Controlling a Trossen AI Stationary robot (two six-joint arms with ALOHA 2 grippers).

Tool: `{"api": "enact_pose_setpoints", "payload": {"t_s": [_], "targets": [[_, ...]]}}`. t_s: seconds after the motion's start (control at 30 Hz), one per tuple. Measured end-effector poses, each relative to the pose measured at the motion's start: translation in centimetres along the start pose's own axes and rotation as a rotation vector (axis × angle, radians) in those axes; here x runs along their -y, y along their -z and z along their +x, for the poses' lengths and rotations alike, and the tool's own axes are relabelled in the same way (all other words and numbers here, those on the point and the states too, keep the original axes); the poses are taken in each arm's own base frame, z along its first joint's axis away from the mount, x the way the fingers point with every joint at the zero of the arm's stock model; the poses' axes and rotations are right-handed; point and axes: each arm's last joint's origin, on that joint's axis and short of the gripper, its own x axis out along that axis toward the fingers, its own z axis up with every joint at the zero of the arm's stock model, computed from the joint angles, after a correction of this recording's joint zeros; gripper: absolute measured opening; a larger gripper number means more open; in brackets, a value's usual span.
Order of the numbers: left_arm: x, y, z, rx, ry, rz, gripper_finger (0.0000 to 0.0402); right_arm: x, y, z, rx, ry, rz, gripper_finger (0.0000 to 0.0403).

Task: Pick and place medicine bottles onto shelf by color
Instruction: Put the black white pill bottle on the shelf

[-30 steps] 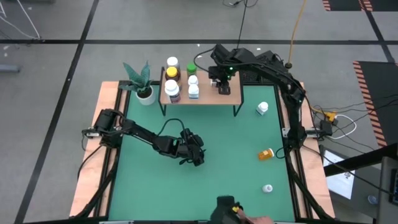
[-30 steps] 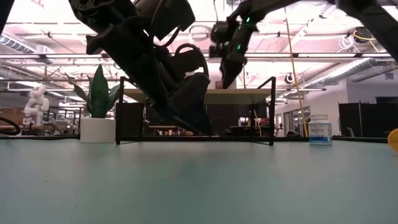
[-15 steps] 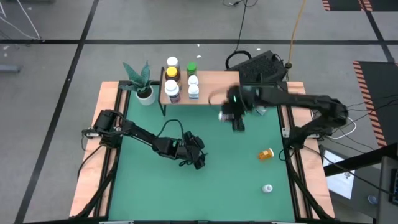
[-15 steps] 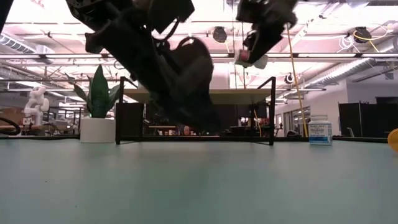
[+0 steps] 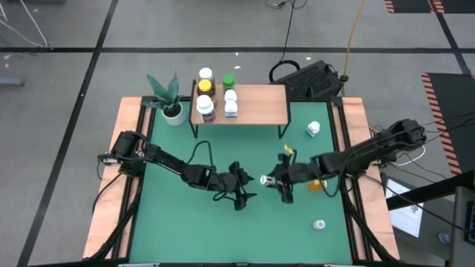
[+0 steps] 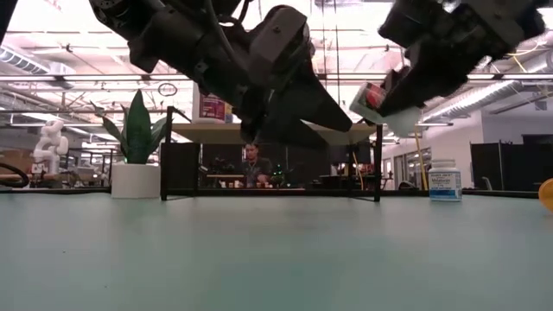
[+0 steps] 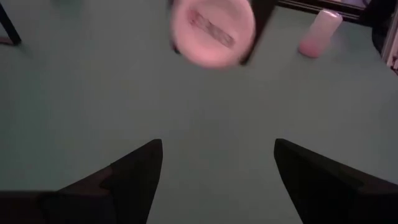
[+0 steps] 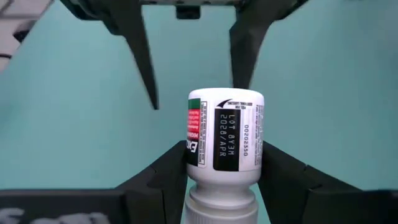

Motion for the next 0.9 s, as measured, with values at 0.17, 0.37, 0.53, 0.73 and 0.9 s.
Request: {"api": "enact_pose_setpoints", "payload": {"t_s": [0.17, 0.37, 0.53, 0.73, 0.9], "targets": [[-0.1, -0.3, 0.0, 0.023, 0.001, -0.009, 0.0312, -1.3, 1.5, 0.6, 0.03, 0.013, 0.067, 0.0157], [0.1, -0.8, 0.0, 0.076, 0.023, -0.033, 0.0312, -2.5, 2.2, 1.7, 0.059, 0.03, 0.108, 0.0156], [0.7, -0.9, -0.1, 0.075, 0.107, -0.01, 0.0312, -3.1, 2.2, 2.6, 0.085, -0.067, 0.142, 0.0157], [1.3, -0.8, -0.3, 0.085, 0.127, 0.036, 0.0311, -3.2, 1.9, 3.0, 0.119, -0.091, 0.129, 0.0158], [1.5, -0.8, -0.3, 0.099, 0.134, 0.074, 0.0278, -2.9, 2.0, 3.1, 0.109, -0.081, 0.129, 0.0159]]}}
